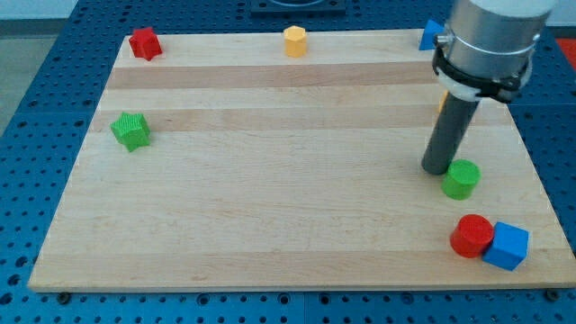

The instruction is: Move the green circle to bottom right

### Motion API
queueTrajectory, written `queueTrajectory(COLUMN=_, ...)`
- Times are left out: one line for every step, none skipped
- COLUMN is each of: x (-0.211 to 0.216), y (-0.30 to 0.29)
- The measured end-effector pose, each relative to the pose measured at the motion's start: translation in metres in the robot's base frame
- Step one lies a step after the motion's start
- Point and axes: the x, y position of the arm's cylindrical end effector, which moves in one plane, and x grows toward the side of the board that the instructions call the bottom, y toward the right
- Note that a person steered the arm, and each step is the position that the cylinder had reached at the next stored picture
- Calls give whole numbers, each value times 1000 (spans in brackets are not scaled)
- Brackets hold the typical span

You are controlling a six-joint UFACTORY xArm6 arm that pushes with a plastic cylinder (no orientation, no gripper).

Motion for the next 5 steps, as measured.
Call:
queueTrajectory(x=13, y=9)
queueTrajectory(x=24, y=12)
queueTrajectory(x=6, y=12)
queueTrajectory(x=-6, y=34)
queueTrajectory(x=5, y=39)
